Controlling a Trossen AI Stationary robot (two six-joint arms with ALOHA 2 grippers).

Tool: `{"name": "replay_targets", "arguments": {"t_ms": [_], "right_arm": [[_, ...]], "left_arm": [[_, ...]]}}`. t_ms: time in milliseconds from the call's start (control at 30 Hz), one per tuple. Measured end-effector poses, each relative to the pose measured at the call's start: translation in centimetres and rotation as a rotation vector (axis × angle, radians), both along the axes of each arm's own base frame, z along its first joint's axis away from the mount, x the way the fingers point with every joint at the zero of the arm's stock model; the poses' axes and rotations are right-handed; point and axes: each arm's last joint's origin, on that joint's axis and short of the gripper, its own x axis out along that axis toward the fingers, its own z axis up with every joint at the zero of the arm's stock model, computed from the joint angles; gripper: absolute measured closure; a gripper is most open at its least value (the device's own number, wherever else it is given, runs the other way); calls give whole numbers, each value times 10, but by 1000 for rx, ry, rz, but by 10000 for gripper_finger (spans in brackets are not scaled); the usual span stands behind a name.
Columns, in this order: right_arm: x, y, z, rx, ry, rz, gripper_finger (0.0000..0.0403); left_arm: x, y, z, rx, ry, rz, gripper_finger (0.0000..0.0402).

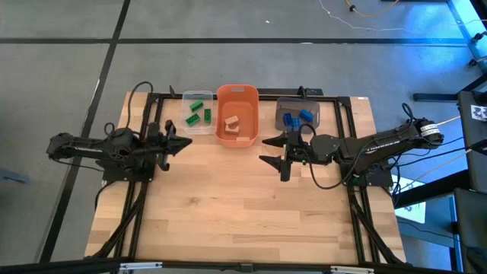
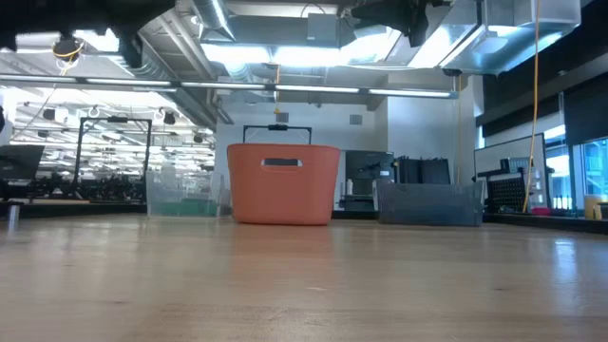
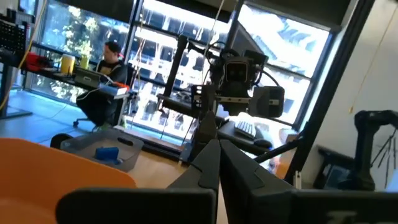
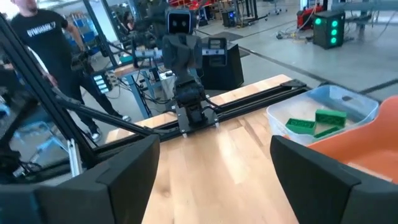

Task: Sort & place blocks by color
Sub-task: Return to Home Position

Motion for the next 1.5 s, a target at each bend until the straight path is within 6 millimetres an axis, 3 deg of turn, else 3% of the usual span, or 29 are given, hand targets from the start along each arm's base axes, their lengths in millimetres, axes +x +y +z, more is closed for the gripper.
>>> {"name": "replay_targets", "arguments": {"t_ms": [300, 467, 567, 700, 967, 1133, 1300, 1333, 1500], "right_arm": [[0, 0, 0, 95, -14, -11, 96], [0, 0, 0, 118, -18, -14, 96], [-1, 0, 1, 122, -20, -14, 96], [-4, 0, 5, 130, -35, -8, 96], [-12, -2, 13, 135, -55, -4, 105], [-21, -4, 10, 110, 24, -8, 178], [-49, -11, -8, 121, 46, 3, 359], [-58, -14, -14, 141, 32, 9, 379], [-102, -27, -45, 218, -101, 69, 396]], "left_arm": [[-21, 1, -51, -60, -97, -15, 401], [-18, 1, -59, -46, -12, 5, 401], [-15, 1, -72, -39, 124, 1, 401], [-13, -2, -84, -54, 247, -99, 401], [-13, 0, -85, -26, 262, -96, 399], [-13, 0, -85, -25, 262, -97, 388], [-13, 0, -85, -25, 262, -97, 380], [-13, 0, -85, -25, 262, -97, 379], [-13, 0, -85, -25, 263, -97, 376]]}}
